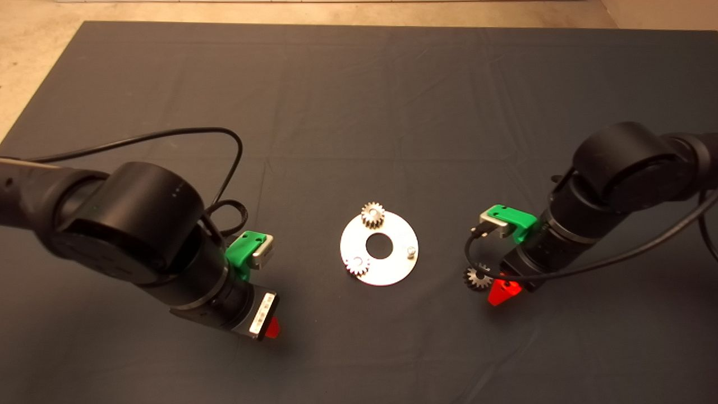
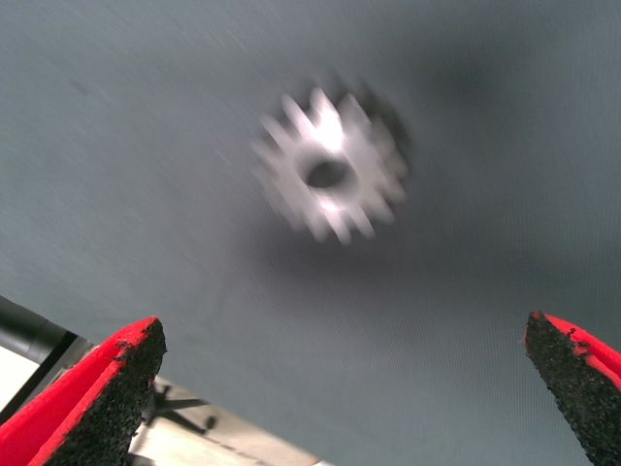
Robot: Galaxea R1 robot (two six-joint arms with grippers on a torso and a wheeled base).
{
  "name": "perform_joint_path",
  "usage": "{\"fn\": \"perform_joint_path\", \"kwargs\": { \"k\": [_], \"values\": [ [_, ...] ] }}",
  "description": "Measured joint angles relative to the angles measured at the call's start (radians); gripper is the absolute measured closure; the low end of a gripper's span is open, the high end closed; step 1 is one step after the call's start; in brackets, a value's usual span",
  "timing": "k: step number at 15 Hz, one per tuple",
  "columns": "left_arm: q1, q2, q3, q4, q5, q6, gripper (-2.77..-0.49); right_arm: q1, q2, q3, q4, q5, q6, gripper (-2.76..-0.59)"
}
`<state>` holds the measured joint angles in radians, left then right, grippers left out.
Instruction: Install three planetary gears onto the carrier pins
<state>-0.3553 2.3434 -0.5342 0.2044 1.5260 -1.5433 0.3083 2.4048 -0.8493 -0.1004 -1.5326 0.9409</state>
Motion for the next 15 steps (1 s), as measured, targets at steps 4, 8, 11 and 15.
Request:
{"fn": "perform_joint_path", "kwargs": {
  "k": [4, 8, 11, 15],
  "values": [
    [0.000, -0.006, 0.010, -0.003, 0.000, -0.014, -1.76, 0.000, 0.058, -0.027, 0.000, 0.003, -0.115, -2.75],
    [0.000, -0.006, 0.013, -0.004, 0.000, -0.017, -1.76, 0.000, 0.067, -0.032, -0.004, 0.002, -0.237, -2.75],
    [0.000, -0.006, 0.013, -0.004, 0.000, -0.017, -1.76, 0.000, 0.067, -0.032, -0.019, 0.002, -0.335, -2.75],
    [0.000, -0.007, 0.019, -0.006, 0.000, -0.009, -1.76, 0.000, 0.067, -0.032, -0.071, 0.002, -0.444, -2.75]
  ]
}}
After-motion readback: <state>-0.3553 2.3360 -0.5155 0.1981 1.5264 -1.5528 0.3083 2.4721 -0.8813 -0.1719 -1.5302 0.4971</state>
